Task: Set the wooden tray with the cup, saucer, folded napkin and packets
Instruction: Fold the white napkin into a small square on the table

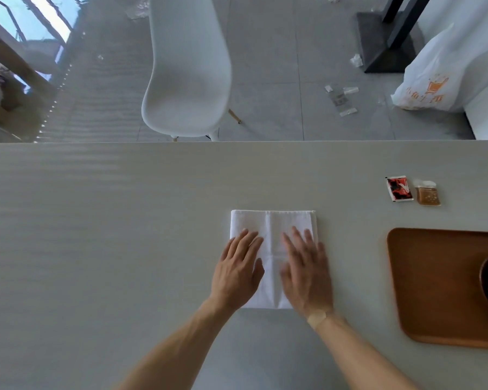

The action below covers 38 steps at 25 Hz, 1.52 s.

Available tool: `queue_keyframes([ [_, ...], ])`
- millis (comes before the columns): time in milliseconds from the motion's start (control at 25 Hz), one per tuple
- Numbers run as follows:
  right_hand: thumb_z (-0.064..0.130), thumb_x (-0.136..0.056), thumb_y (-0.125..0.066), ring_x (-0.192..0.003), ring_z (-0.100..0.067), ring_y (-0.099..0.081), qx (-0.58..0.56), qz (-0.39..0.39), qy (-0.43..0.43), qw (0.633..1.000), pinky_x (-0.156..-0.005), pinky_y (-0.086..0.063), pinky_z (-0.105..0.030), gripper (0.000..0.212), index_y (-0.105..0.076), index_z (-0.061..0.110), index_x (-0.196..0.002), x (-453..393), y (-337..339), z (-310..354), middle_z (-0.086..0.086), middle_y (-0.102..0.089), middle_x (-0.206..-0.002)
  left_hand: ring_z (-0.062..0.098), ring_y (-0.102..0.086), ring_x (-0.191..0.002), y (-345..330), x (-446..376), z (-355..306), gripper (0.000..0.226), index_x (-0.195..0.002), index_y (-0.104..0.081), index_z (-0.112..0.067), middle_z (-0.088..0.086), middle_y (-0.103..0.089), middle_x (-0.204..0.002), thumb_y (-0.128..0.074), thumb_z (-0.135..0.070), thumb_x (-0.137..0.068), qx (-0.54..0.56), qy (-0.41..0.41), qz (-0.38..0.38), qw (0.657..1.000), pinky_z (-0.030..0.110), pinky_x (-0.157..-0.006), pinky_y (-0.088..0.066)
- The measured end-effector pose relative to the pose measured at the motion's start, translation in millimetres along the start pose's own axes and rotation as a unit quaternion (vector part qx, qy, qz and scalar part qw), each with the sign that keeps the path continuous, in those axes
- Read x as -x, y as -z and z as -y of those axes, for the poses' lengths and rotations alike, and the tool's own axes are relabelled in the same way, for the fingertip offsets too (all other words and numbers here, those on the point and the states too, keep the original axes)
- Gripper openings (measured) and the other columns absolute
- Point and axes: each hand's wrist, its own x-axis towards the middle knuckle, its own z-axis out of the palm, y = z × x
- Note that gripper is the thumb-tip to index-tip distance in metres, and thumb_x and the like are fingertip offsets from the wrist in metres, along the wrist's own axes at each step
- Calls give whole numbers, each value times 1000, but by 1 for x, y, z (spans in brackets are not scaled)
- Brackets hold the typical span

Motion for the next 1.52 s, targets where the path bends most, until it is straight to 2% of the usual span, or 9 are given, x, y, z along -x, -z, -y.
queue_keyframes([
  [80,25,-96,-38,-149,-26,-12,32,54,42,997,-119,-16,-51,57,-27,19,-151,-16,-12,12,-1,-20,-161,25,-29,-146,-10,-7,-5,50,-144,-44,-8,9,-41,-154,-47,-21,-96,-20,9,42,999,44,-118,-31],
  [240,37,-99,-27,-148,-28,-13,85,110,-11,990,-120,-16,-52,56,-25,18,-151,-29,-27,-2,-2,-17,-161,24,-22,-148,-25,-19,-5,51,-147,-38,-7,11,-30,-158,-41,-23,-99,-42,-4,93,995,46,-117,-31],
  [480,38,-97,-30,-149,-23,-15,82,89,-15,993,-118,-16,-48,57,-27,21,-151,-27,-39,-9,-4,-21,-160,19,-18,-150,-41,-16,6,52,-151,-32,-11,7,-28,-160,-30,-31,-103,-38,2,83,996,44,-118,-26],
  [680,41,-97,-33,-149,-24,-15,74,86,-12,994,-120,-17,-45,59,-27,19,-152,-26,-39,-13,-8,-20,-160,21,-18,-150,-36,-18,15,65,-151,-30,-8,10,-25,-160,-37,-46,-99,-60,44,96,993,44,-120,-22],
  [840,45,-98,-25,-150,-24,-11,73,74,-75,992,-121,-13,-44,62,-18,19,-154,-25,-27,-37,-5,-16,-162,17,-7,-151,-23,-16,41,72,-155,-15,-14,4,-12,-164,-30,-53,-97,-101,92,111,984,45,-122,-11],
  [1000,43,-97,-23,-150,-24,-9,77,83,-84,990,-121,-11,-46,62,-14,19,-154,-24,-22,-39,-3,-11,-163,17,-3,-152,-20,-15,45,73,-156,-6,-16,2,-4,-165,-26,-53,-97,-111,106,136,979,47,-122,-7],
  [1160,43,-98,-21,-150,-24,-7,60,94,-76,991,-122,-8,-45,62,-16,18,-154,-26,-16,-39,-4,-8,-163,18,-1,-152,-16,-16,43,71,-156,-5,-16,1,-1,-165,-22,-52,-98,-110,104,140,979,50,-121,-3],
  [1320,34,-99,-29,-149,-26,-13,34,55,-34,997,-121,-11,-44,56,-30,13,-150,-40,-11,-30,-7,-24,-160,19,2,-152,-14,-35,29,64,-156,-11,-17,1,-3,-165,-24,-46,-101,-93,78,110,987,50,-122,1],
  [1520,22,-98,-46,-146,-31,-22,42,77,14,996,-118,-23,-49,52,-36,9,-147,-75,-27,-13,-10,-31,-156,22,-7,-151,-32,-73,4,56,-154,-20,-14,5,-13,-163,-23,-36,-103,-76,18,125,989,48,-122,-14],
])
